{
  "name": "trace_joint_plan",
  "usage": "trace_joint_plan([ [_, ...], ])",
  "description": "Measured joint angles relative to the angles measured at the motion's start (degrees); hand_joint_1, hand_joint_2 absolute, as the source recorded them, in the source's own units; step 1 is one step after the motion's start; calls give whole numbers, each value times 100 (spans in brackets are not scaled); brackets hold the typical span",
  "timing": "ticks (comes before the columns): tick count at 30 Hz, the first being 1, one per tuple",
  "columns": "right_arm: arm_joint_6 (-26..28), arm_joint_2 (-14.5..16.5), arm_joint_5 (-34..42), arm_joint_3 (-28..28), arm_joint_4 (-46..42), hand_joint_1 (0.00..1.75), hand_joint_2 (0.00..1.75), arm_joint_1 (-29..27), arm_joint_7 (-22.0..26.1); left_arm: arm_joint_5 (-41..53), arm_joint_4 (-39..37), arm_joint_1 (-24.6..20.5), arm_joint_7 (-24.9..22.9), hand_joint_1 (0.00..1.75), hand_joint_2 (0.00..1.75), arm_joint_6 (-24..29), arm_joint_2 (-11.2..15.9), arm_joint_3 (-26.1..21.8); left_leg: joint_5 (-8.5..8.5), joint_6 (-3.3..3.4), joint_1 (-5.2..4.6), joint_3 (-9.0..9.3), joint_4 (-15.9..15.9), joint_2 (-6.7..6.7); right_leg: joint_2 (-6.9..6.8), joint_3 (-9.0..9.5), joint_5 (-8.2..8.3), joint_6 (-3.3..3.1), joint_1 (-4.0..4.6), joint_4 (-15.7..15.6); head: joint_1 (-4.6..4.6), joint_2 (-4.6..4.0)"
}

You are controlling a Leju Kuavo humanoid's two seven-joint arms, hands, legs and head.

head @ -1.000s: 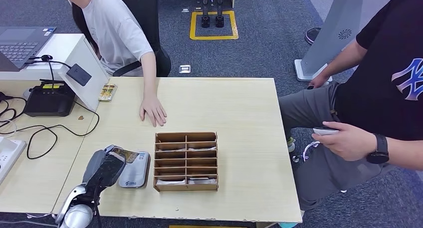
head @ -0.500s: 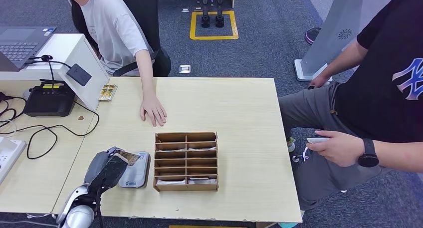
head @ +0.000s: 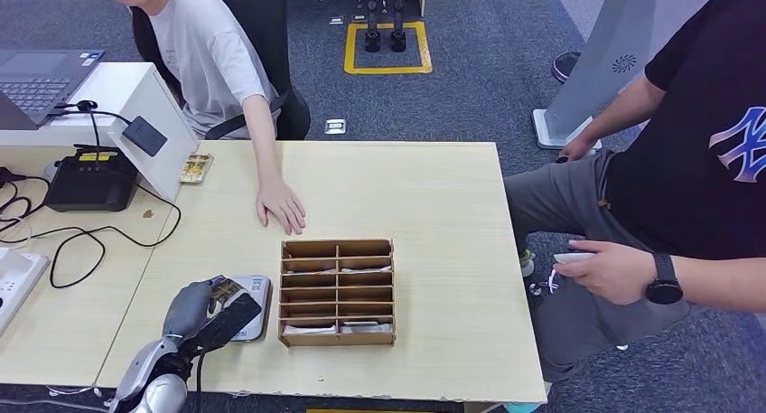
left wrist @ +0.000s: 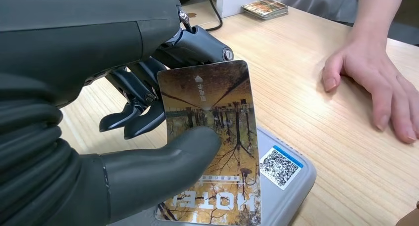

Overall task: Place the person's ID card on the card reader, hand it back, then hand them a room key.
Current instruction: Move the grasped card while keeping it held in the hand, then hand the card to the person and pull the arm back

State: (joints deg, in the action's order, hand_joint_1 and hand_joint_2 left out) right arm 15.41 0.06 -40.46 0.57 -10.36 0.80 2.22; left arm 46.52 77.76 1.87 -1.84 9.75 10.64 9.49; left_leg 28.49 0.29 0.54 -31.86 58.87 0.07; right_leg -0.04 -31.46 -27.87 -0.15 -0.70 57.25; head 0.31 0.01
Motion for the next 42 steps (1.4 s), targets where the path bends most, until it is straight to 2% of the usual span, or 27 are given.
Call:
trace_joint_plan([
  [18,2,16,-105,5,-13,0,175,28,13,397,-494,-234,-27,175,175,226,-45,95,-6,-2,0,30,-2,-3,-8,34,2,-1,0,2,0,0],
  [21,5,18,-128,21,-13,0,175,30,17,-64,-511,-235,275,175,175,309,-98,69,-11,-4,1,30,-2,-4,-8,32,3,-2,0,4,-1,-1],
  [27,31,18,-168,114,-13,0,175,27,59,-1813,-161,-195,957,175,175,251,-335,-216,-20,0,1,17,-1,-5,-9,17,11,4,0,5,1,0],
  [32,37,25,-227,136,-13,0,175,24,75,-2844,405,-262,1603,175,175,694,-486,-515,-23,0,0,2,1,-4,-7,0,16,4,0,5,1,0],
  [36,33,36,-263,138,-13,0,175,29,76,-3094,799,-388,1799,175,175,881,-498,-661,-22,0,1,-1,1,-5,-7,-3,16,4,0,5,0,-1],
  [42,3,42,-378,138,-13,0,175,51,34,-3069,1038,-691,2178,175,175,1539,-424,-901,-23,-1,2,-7,1,-4,-7,-10,16,3,0,5,-1,0],
])
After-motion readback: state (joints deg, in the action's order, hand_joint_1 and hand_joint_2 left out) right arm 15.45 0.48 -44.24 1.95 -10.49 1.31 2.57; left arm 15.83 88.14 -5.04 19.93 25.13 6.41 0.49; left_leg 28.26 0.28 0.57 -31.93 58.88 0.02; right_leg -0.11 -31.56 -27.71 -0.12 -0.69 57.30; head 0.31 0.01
